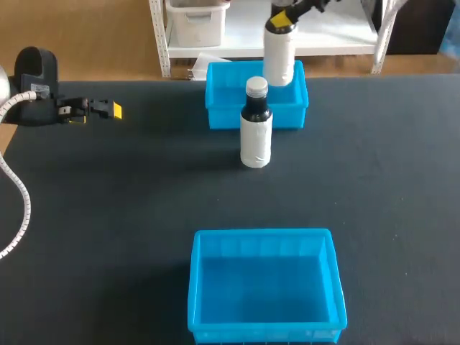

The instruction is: Pick up the bottle, and place it in the far bin if it is heavy, or in the near bin if it is light.

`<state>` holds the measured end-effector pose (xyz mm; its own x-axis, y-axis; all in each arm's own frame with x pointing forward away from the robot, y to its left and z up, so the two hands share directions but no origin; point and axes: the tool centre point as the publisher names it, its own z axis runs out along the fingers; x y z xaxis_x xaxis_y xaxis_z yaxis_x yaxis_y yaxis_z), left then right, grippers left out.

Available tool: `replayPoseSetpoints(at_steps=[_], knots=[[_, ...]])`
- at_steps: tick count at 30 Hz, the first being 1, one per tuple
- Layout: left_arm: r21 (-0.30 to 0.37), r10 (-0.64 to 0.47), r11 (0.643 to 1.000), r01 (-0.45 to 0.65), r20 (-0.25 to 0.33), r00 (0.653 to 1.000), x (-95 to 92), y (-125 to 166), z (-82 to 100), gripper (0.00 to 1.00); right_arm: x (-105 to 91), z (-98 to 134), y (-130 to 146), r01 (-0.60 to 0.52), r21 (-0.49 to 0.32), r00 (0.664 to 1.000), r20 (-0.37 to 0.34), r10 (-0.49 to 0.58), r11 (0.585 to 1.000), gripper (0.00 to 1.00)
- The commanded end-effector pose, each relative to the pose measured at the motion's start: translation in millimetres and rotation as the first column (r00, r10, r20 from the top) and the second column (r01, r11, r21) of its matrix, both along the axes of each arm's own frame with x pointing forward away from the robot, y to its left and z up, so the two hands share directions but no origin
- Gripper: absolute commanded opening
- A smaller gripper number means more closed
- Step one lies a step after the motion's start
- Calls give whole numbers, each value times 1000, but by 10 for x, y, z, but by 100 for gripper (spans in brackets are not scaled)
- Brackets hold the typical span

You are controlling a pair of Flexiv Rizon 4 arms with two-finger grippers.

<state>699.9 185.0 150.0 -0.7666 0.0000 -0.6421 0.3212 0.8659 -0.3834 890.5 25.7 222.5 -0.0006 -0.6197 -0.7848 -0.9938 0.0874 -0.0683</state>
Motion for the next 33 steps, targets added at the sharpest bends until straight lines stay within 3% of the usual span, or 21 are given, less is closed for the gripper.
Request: replayPoseSetpoints(at_steps=[1, 22, 33], knots=[[0, 0, 1000, 0, 0, 1000, 0, 0, 0, 100, 224, -37, 151, -91, 0, 993, -70, 91, 996, 0], [0, 0, 1000, 0, 0, 1000, 0, 0, 0, 100, 422, -397, 683, -181, 35, 976, -115, 184, 983, 0], [0, 0, 1000, 0, 0, 1000, 0, 0, 0, 100, 546, -669, 819, -193, 47, 966, -164, 198, 980, 0]])
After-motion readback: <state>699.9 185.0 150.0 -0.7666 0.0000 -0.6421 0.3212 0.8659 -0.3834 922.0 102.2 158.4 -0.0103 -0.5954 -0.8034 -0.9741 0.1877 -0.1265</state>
